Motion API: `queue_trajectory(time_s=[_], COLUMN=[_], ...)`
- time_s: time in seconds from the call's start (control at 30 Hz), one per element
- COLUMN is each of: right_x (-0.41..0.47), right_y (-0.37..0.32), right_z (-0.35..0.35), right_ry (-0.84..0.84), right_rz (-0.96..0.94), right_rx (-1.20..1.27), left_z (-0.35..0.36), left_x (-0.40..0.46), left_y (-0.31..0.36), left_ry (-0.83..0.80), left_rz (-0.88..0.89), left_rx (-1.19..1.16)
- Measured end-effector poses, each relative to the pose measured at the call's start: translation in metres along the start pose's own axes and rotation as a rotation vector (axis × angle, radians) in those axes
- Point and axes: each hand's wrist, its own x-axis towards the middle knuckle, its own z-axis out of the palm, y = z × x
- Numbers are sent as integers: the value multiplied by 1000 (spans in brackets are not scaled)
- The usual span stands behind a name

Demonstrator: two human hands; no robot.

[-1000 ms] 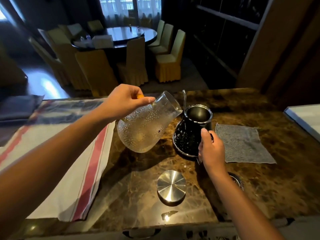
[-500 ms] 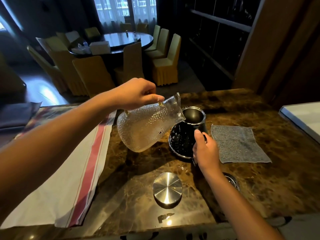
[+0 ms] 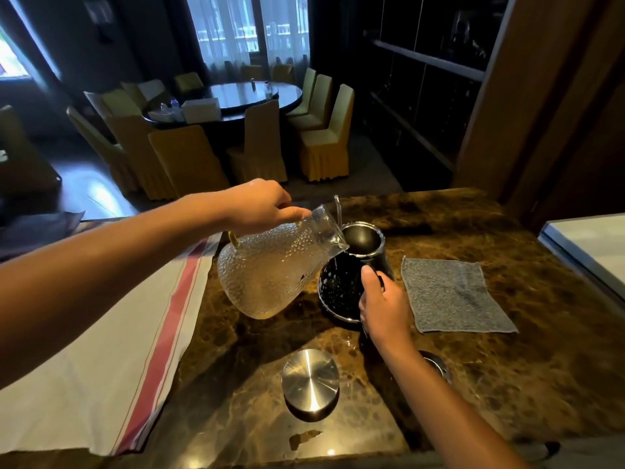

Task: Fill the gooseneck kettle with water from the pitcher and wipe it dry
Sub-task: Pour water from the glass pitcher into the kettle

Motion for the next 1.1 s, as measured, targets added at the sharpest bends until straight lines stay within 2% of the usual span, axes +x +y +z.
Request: queue_trajectory(time_s=[0.57,0.87,1.1], right_x=[3,5,5], right_y=[5,7,8], right_z=[0,-1,-1], right_ry=[-36,-40,-45], right_rz=[19,5,1], right_rx=[52,50,57], left_z=[-27,-35,-40], left_x=[28,36,42], left_y=[20,24,32], left_ry=[-146,-228,-266], left_rz=[6,-61,-58], left_rx=[268,198,245])
